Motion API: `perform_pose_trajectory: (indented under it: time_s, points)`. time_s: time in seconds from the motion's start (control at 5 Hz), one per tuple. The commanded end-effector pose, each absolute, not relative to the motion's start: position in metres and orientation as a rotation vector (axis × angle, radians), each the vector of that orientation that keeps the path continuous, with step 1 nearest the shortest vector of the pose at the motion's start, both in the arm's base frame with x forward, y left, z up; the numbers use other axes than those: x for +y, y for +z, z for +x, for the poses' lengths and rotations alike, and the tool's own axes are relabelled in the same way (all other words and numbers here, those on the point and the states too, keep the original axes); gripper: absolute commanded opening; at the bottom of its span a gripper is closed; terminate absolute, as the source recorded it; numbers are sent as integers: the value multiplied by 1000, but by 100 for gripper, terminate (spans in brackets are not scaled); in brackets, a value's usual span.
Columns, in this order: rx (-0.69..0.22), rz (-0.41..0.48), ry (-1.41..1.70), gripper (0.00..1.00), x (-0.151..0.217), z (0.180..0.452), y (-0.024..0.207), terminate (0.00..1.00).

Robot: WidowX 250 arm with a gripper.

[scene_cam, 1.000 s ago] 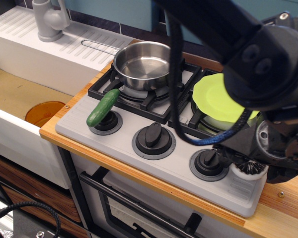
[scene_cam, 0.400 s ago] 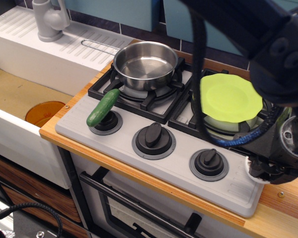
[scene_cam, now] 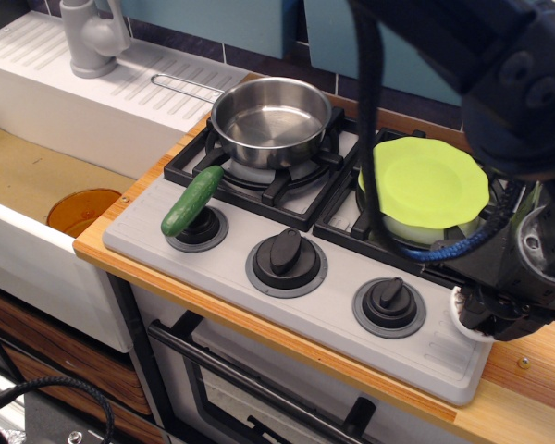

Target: Put mushroom on plate and pickle in pot or pan on stove

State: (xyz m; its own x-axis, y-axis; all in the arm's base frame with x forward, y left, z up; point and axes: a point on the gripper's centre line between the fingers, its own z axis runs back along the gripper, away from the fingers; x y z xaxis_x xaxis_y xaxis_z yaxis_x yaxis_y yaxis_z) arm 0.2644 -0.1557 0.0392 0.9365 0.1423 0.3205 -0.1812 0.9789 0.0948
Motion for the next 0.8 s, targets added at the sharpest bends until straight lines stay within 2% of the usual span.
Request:
perform_pose_trajectory:
  time_s: [0.0,0.2,0.4,0.6]
  points:
    - [-317,82,158,0,-151,275,89,0]
    - [-254,73,156,0,-142,280,128,0]
    - [-211,89,137,0,-130,293,155,0]
    - [-218,87,100,0,-112,324,159,0]
